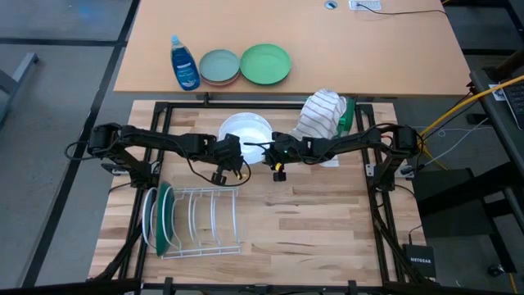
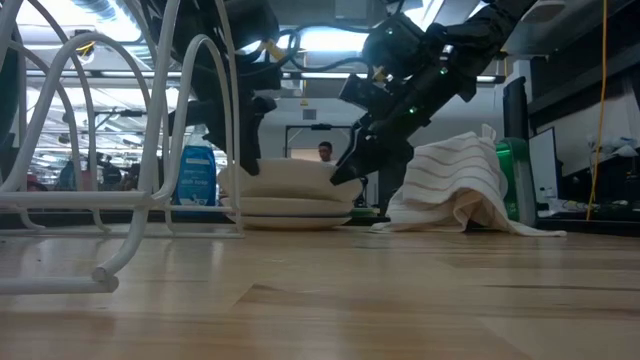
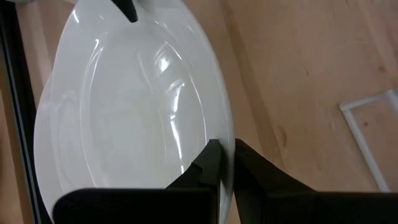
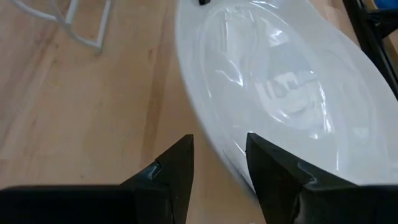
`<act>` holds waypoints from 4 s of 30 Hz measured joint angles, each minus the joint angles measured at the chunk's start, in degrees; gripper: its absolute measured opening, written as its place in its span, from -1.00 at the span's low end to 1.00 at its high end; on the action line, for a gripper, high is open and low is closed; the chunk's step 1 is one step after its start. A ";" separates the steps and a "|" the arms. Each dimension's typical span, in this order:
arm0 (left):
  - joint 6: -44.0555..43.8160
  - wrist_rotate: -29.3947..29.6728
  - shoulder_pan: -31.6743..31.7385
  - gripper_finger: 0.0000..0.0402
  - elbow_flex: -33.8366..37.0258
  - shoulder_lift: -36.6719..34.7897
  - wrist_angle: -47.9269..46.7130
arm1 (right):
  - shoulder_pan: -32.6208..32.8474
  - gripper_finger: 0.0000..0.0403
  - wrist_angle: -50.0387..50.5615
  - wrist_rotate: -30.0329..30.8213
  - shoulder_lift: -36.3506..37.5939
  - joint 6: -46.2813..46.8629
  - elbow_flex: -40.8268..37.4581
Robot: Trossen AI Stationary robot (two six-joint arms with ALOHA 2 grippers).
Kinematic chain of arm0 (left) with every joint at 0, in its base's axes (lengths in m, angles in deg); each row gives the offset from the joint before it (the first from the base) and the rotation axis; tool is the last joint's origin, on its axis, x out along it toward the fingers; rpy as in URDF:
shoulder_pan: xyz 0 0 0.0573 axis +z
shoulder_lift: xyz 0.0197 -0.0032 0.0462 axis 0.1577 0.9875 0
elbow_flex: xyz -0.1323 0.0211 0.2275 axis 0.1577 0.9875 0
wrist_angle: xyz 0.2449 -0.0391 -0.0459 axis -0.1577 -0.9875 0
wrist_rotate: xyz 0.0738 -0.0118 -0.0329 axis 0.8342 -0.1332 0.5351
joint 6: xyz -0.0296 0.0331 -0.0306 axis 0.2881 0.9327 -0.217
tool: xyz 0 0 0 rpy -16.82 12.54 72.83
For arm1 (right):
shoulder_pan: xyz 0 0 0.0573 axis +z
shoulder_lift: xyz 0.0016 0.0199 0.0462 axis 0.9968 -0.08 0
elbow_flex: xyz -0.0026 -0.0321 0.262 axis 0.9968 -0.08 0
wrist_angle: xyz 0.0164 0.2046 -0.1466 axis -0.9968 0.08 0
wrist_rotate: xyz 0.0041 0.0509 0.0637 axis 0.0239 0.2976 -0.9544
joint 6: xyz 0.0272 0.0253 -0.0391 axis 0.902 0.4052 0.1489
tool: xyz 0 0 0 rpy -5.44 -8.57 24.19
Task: Sort dishes
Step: Put the white plate in the white dish rack
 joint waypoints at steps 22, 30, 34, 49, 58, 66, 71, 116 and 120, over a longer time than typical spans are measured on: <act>1.30 0.52 -0.01 -0.89 -0.04 -0.06 2.06 | 0.16 -0.78 0.84 0.32 0.00 -6.61 -0.07; 3.53 -0.22 -0.02 -0.79 -0.06 0.00 2.72 | 0.13 -0.75 -0.27 -0.21 -0.04 -5.57 -0.07; 5.73 -0.18 0.01 -0.71 -0.07 0.00 2.71 | 0.72 -0.80 -1.11 -1.21 -0.07 -5.79 0.43; 5.33 -0.20 0.34 -0.49 -0.07 -0.02 2.52 | 4.55 -0.89 1.42 -1.83 -0.07 -5.31 6.83; 4.93 1.16 0.38 -0.94 -0.07 -0.15 2.57 | 4.42 -0.86 2.36 -1.70 -0.07 -5.44 7.34; 3.70 0.95 0.38 -0.97 -0.07 -0.13 2.74 | 4.53 -0.78 2.60 1.11 -0.07 -5.70 7.42; 3.12 0.83 0.38 -0.98 -0.09 -0.04 2.93 | 4.51 -0.64 3.04 1.41 0.02 -4.61 7.54; -34.85 8.27 0.45 -1.00 -0.48 -20.68 3.40 | 4.51 -0.23 11.57 20.95 13.15 -0.94 7.39; -41.20 10.31 0.43 -1.00 -0.50 -25.76 3.45 | 4.51 -0.23 11.50 20.95 13.16 -0.90 7.39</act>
